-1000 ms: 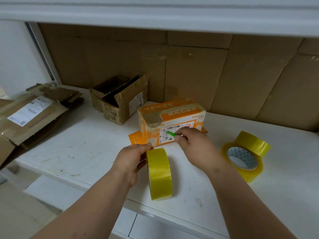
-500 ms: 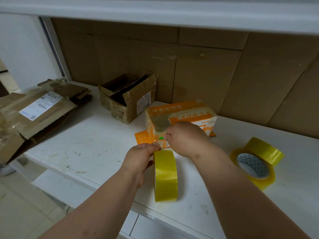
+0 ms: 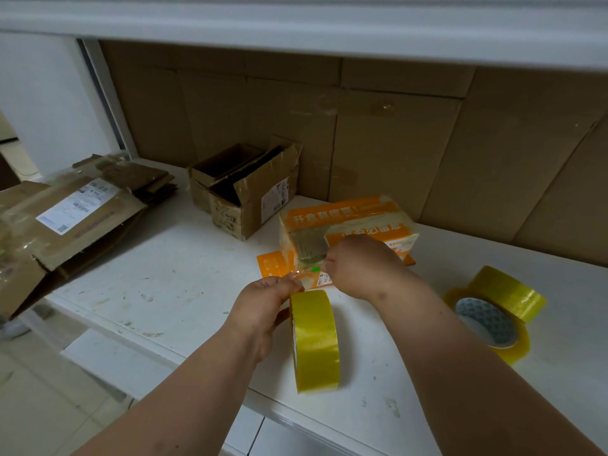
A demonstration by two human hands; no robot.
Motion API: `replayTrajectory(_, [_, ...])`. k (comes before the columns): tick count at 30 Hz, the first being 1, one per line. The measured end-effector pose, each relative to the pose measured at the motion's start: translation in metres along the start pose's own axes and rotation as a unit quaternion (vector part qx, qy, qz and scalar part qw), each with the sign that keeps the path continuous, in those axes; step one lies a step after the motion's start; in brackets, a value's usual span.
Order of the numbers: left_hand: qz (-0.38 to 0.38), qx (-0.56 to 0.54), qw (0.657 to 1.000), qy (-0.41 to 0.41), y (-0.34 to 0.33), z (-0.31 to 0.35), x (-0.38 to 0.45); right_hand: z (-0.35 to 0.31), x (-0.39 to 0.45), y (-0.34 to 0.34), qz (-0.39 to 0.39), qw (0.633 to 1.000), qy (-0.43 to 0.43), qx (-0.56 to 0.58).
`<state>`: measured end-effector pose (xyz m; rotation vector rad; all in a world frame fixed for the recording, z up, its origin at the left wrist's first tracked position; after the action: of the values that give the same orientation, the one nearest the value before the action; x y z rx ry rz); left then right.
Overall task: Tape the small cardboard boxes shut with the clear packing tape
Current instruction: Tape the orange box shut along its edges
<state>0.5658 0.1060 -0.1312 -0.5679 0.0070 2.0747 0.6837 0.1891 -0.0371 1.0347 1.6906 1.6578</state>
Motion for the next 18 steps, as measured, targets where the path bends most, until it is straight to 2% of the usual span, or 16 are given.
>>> replayTrajectory(6, [0.014, -0.008, 1.000, 0.009, 0.006, -0.001, 0.006, 0.035, -0.008, -0.009, -0.012, 0.998, -0.051, -0.030])
replayTrajectory(13, [-0.006, -0.001, 1.000, 0.009, 0.005, -0.004, 0.008, 0.054, -0.033, -0.069, -0.050, 0.992, -0.098, -0.065])
replayTrajectory(15, [-0.010, 0.001, 1.000, 0.007, 0.005, -0.004, 0.009, 0.054, -0.034, -0.066, -0.018, 0.991, -0.098, -0.093])
replayTrajectory(17, [-0.009, 0.002, 1.000, 0.007, 0.006, -0.004, 0.010, 0.047, -0.032, -0.039, 0.080, 0.988, -0.109, -0.068])
replayTrajectory(18, [-0.010, 0.003, 1.000, 0.009, 0.006, -0.004, 0.010, 0.043, -0.031, -0.023, 0.125, 0.985, -0.121, -0.018])
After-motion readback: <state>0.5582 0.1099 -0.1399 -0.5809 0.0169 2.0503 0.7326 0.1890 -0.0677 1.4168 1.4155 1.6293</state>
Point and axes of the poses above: each hand's wrist, its own x-axis towards the middle knuckle, its own y-axis out of the back of the hand, z = x × y, the point moved 9 cm from there along x, towards the middle knuckle, and after that the axes turned 7 degrees about z, right-handed, at the moved point
